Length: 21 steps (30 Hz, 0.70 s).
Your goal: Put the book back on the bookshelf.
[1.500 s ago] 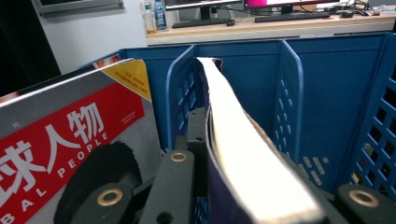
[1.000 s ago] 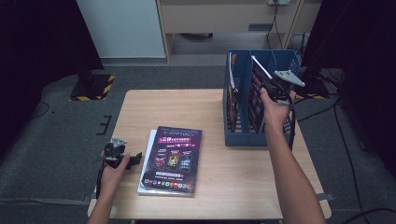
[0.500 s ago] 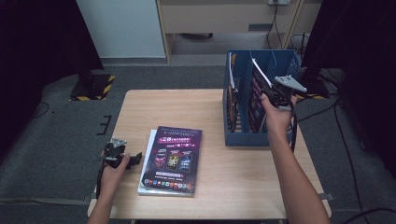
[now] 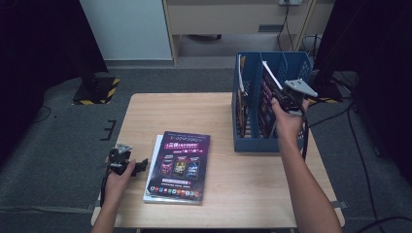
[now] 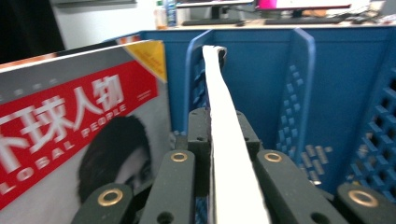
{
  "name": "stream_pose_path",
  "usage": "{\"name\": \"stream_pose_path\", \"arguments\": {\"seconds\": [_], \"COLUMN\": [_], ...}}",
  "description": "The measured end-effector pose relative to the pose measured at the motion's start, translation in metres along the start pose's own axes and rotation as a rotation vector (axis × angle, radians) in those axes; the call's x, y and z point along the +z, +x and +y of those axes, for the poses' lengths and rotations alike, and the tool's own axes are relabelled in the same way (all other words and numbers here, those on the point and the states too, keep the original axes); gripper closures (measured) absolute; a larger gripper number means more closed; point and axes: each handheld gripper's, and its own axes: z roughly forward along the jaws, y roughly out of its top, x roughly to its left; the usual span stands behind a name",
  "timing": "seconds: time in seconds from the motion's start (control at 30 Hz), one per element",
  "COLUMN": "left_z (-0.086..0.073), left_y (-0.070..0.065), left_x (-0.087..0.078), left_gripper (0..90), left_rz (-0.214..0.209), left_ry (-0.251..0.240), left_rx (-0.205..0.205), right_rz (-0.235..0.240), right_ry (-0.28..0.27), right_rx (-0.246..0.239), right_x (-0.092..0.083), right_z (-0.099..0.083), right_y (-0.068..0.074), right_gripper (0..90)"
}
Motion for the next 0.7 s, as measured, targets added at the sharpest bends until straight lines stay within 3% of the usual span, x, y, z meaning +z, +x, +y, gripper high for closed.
{"name": "stream_pose_path", "arguments": {"seconds": [0.33,0.7], "left_z": [0.0,0.0], "left_y": [0.0,-0.001], "left_x": [0.0,0.0], "left_gripper": [0.7,0.8], "left_rz": [-0.001,-0.003], "left_ry": [0.001,0.0], "left_rx": [0.002,0.003], "right_rz": [-0.062,-0.114], "right_ry": [-0.021,-0.016], "right_rx": [0.006,0.006], "right_x": [0.01,0.025], "right_z": [0.014,0.01], "right_y": [-0.003,0.0], "right_gripper": [82.3,82.2]}}
